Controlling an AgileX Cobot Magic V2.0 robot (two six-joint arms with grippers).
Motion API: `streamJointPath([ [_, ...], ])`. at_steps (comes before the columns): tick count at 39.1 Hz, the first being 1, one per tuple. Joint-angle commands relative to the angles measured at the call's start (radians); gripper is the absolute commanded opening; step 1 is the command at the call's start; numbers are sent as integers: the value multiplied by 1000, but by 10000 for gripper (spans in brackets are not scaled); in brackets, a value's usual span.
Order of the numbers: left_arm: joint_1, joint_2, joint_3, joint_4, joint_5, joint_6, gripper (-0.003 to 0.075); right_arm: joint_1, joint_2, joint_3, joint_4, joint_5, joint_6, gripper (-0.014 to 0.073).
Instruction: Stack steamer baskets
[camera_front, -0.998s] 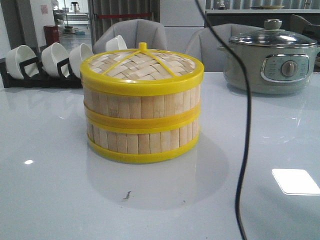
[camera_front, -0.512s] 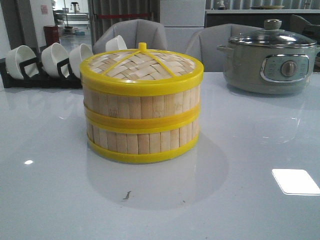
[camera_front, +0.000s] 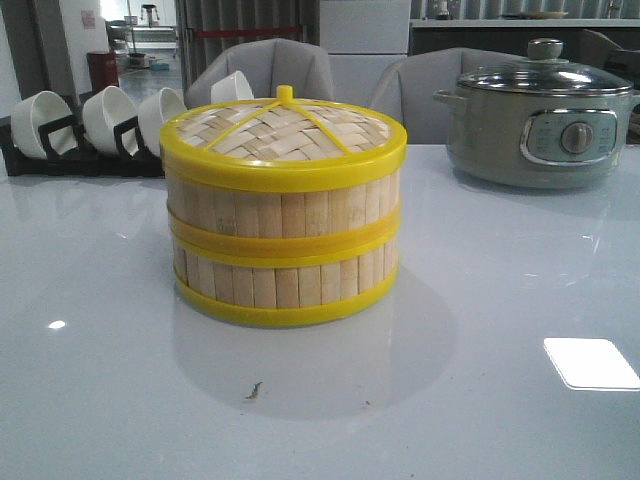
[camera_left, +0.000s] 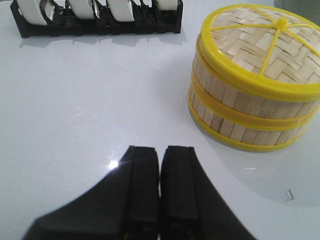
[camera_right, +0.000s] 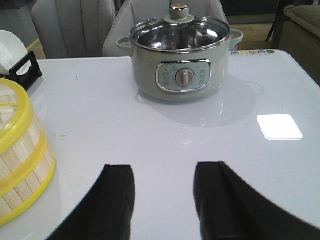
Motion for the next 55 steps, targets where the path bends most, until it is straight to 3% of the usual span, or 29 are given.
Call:
streamJointPath([
  [1, 0, 4, -29, -11, -89, -13, 85, -4, -53, 64, -2, -164, -6, 405],
  [7, 0, 4, -29, -11, -89, -13, 85, -4, -111, 168, -1, -227, -6, 405],
  [17, 0, 4, -29, -11, -89, -13, 85, -4, -143, 174, -1, -273, -6, 387],
  [20, 0, 4, -29, -11, -89, -13, 85, -4, -143, 174, -1, -272, -6, 310],
  [27, 0, 4, -29, -11, -89, -13, 85, -4, -143, 174, -1, -258, -6, 8],
  [30, 0, 4, -29, -11, -89, -13, 85, -4, -143, 174, -1, -258, -6, 38],
  [55, 0, 4, -29, -11, -89, -13, 85, -4, -143, 174, -1, -258, -6, 37],
])
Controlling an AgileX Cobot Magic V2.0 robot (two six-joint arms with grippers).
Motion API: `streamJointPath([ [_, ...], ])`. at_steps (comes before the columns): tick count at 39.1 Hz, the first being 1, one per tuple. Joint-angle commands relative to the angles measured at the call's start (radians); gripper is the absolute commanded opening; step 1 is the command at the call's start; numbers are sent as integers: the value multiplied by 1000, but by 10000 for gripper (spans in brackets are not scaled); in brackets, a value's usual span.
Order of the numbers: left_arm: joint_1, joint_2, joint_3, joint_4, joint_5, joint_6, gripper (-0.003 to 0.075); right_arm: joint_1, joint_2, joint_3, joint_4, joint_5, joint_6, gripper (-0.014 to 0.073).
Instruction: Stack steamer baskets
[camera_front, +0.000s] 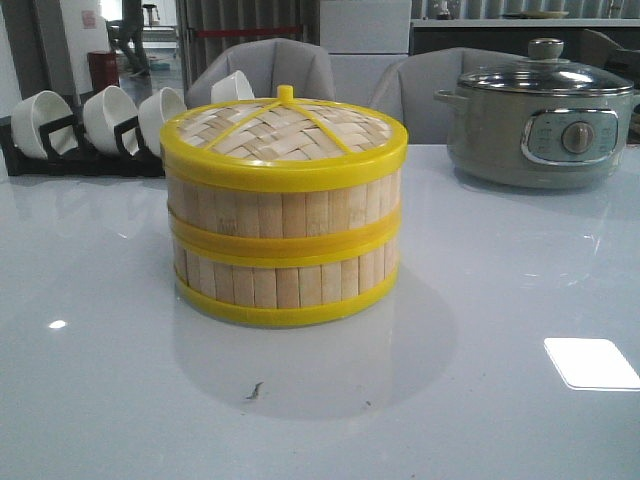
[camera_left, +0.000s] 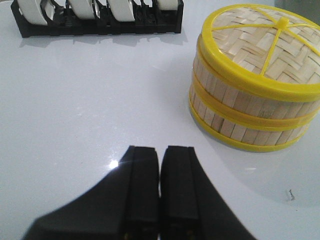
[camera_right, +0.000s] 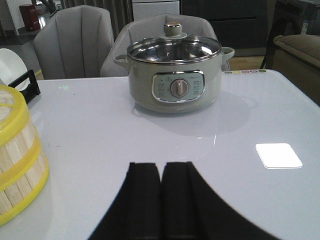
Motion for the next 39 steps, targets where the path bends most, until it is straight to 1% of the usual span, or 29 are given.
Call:
streamJointPath([
  [1, 0, 4, -29, -11, -89, -13, 85, -4, 3, -30, -1, -89, -6, 37],
  [19, 0, 4, -29, -11, -89, -13, 85, -4, 3, -30, -1, -89, -6, 37],
  [24, 0, 4, -29, 50, -92, -13, 85, -4, 3, -30, -1, -89, -6, 37],
  [29, 0, 4, -29, 72, -95, -13, 85, -4, 3, -30, -1, -89, -6, 37],
  [39, 0, -52, -29, 106, -274, -13, 85, -4, 3, -30, -1, -89, -6, 37],
])
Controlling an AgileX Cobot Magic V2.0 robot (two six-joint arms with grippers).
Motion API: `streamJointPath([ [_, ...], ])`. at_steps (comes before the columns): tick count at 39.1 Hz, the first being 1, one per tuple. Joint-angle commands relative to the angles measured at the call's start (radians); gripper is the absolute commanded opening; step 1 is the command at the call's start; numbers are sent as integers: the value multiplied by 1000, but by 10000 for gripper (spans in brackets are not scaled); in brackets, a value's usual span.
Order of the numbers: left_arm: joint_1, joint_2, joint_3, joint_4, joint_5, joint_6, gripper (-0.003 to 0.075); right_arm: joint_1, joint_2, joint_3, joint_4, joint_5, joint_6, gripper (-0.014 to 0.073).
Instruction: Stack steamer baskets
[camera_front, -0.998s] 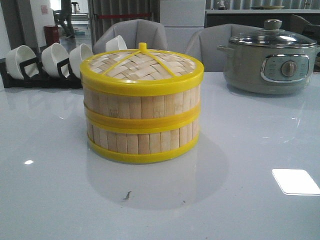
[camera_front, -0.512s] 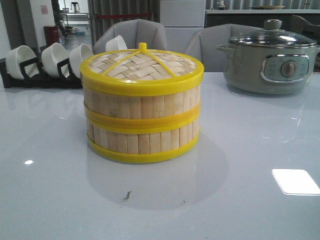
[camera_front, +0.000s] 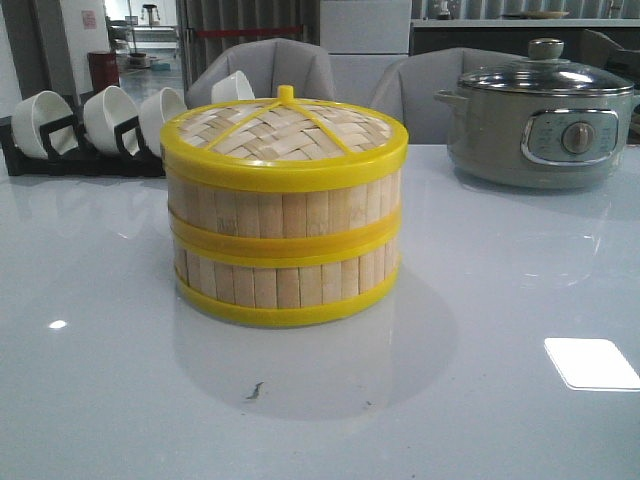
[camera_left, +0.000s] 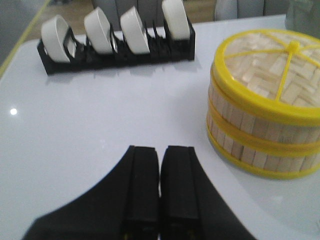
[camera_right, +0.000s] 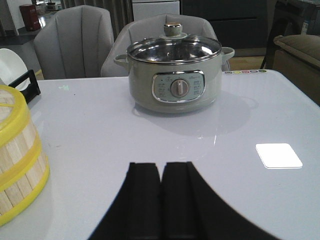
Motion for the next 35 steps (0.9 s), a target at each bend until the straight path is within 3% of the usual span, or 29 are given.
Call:
streamJointPath([
  [1, 1, -30, -30, 26, -173, -13, 85, -4, 3, -30, -1, -89, -6, 37],
  [7, 37, -107, 30, 35, -300, -13, 85, -4, 3, -30, -1, -89, -6, 37],
  [23, 144, -372, 410, -36, -589, -13, 85, -4, 3, -30, -1, -89, -6, 37],
  [29, 158, -457, 522, -65, -628, -13, 85, -4, 3, -30, -1, -89, -6, 37],
  [35, 160, -503, 526, -75, -541, -13, 85, -4, 3, -30, -1, -89, -6, 37],
])
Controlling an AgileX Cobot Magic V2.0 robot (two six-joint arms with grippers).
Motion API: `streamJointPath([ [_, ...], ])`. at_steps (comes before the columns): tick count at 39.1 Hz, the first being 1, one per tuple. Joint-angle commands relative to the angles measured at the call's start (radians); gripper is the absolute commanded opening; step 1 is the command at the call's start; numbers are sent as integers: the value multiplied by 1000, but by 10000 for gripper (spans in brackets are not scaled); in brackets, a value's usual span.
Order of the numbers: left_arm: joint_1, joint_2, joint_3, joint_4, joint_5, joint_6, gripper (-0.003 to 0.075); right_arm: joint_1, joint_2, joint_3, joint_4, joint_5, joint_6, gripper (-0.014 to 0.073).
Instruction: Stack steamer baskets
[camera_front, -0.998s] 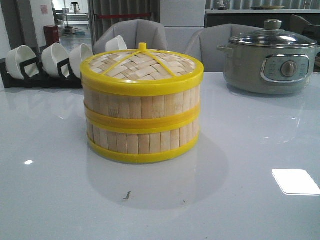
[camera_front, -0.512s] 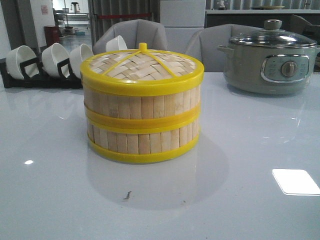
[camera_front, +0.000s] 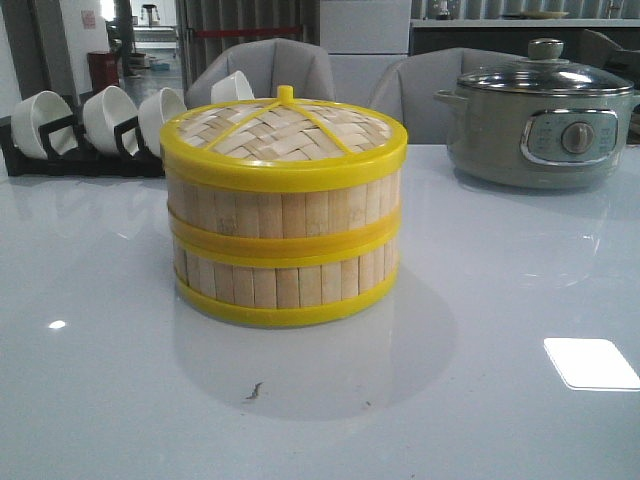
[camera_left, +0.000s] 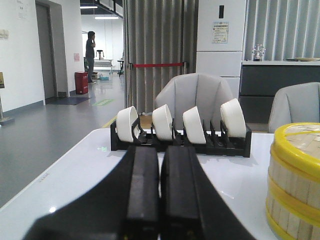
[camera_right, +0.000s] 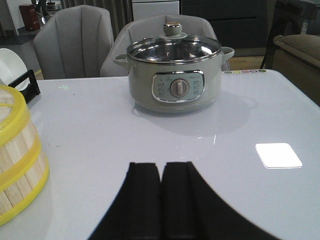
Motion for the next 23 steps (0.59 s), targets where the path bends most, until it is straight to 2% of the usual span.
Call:
streamJointPath([
  [1, 2, -15, 0, -10, -53, -13, 85, -4, 3, -30, -1, -89, -6, 37],
  [23, 2, -11, 0, 24, -5, -13, 85, -4, 3, -30, -1, -88, -6, 37],
])
